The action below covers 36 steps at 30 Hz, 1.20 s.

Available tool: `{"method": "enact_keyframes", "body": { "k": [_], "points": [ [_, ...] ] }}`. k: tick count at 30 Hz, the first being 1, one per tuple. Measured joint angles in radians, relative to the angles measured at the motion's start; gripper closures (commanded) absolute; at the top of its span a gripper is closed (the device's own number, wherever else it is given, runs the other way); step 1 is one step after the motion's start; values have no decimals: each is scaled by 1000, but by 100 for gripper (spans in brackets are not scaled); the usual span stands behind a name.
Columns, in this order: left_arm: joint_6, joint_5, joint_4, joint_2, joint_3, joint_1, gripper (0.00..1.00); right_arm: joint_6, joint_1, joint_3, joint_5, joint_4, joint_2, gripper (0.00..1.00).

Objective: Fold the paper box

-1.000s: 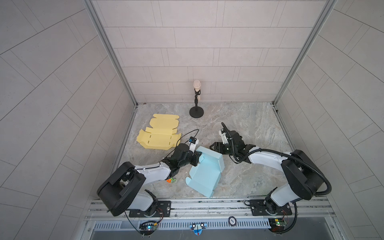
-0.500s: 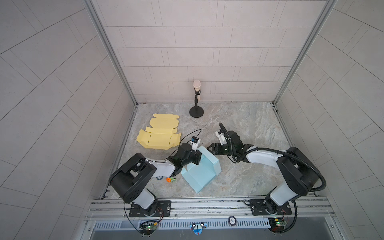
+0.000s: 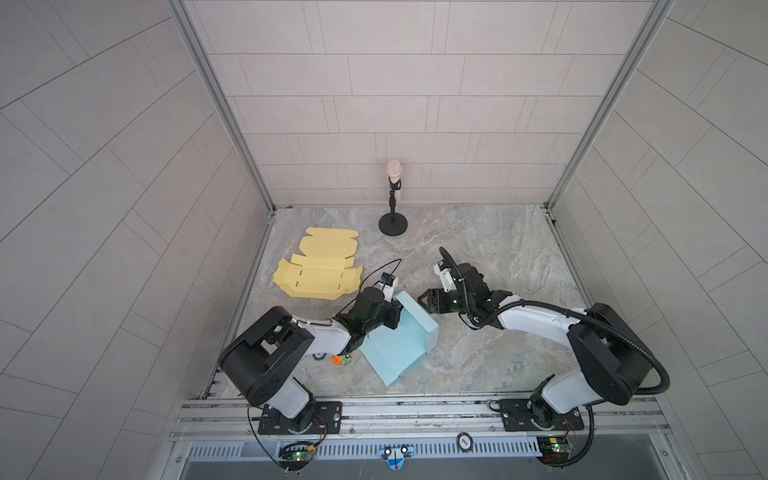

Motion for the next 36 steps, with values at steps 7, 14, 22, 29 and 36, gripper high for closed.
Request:
{"method": "enact_keyframes", "body": {
  "k": [7, 14, 22, 29, 36],
  "points": [
    [-12, -15, 2, 0, -41, -14, 65, -43, -3, 3, 106, -130, -129, 28],
    [-26, -26, 9, -32, -84, -19, 54, -117, 50, 81, 224, -303, -238, 20],
    [-77, -80, -83, -158, -107, -28, 37, -204, 213, 207, 283, -435, -254, 11],
    [-134, -98, -283, -343, -119, -28, 23, -243, 307, 275, 327, -502, -148, 7],
    [-212, -99, -468, -529, -151, -28, 9, -270, 353, 360, 380, -566, -19, 6]
  ]
}}
